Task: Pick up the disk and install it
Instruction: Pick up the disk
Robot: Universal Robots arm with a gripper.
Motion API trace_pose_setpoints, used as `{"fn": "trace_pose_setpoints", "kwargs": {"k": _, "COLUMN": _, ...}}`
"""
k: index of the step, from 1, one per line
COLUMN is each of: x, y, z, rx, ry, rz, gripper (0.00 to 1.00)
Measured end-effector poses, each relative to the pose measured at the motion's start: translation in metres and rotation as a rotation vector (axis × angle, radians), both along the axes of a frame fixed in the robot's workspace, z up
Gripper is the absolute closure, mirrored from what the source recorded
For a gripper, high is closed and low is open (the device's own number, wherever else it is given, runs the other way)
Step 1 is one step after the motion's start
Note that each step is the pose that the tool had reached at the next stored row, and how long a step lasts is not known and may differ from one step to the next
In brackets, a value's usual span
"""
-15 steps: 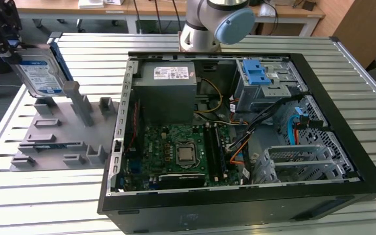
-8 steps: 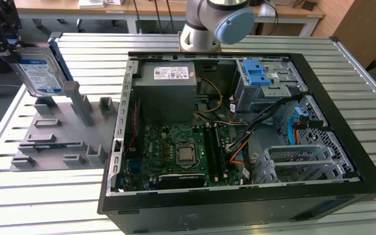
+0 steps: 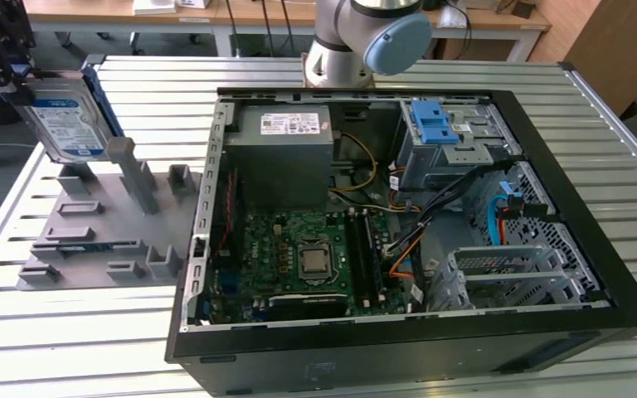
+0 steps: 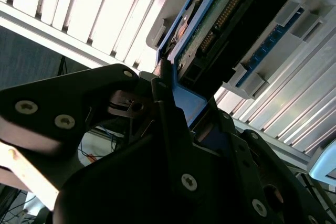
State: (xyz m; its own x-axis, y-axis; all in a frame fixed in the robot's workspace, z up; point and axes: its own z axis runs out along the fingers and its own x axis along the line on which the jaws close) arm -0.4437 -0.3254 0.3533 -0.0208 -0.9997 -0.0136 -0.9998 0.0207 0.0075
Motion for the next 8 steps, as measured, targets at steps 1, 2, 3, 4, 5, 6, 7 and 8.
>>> {"fn": "trace_pose_setpoints", "kwargs": {"k": 1, "x": 0.0000, "y": 0.0000, "z": 0.0003, "rx": 0.0000, "ry": 0.0000, "rz": 0.000, "gripper": 0.64}}
{"fn": "trace_pose_setpoints", "kwargs": {"k": 2, "x": 0.0000, "y": 0.0000, "z": 0.0006, "rx": 0.0000, "ry": 0.0000, "rz": 0.000, "gripper": 0.64}}
{"fn": "trace_pose_setpoints", "kwargs": {"k": 3, "x": 0.0000, "y": 0.0000, "z": 0.0009, "rx": 0.0000, "ry": 0.0000, "rz": 0.000, "gripper": 0.64}}
{"fn": "trace_pose_setpoints", "kwargs": {"k": 4, "x": 0.0000, "y": 0.0000, "z": 0.0011, "rx": 0.0000, "ry": 0.0000, "rz": 0.000, "gripper": 0.64}}
{"fn": "trace_pose_setpoints", "kwargs": {"k": 5, "x": 0.0000, "y": 0.0000, "z": 0.0014, "rx": 0.0000, "ry": 0.0000, "rz": 0.000, "gripper": 0.64}}
{"fn": "trace_pose_setpoints", "kwargs": {"k": 6, "x": 0.0000, "y": 0.0000, "z": 0.0017, "rx": 0.0000, "ry": 0.0000, "rz": 0.000, "gripper": 0.64}}
{"fn": "trace_pose_setpoints", "kwargs": {"k": 7, "x": 0.0000, "y": 0.0000, "z": 0.0019, "rx": 0.0000, "ry": 0.0000, "rz": 0.000, "gripper": 0.64}}
{"fn": "trace_pose_setpoints", "kwargs": {"k": 8, "x": 0.0000, "y": 0.0000, "z": 0.0022, "rx": 0.0000, "ry": 0.0001, "rz": 0.000, "gripper": 0.64}}
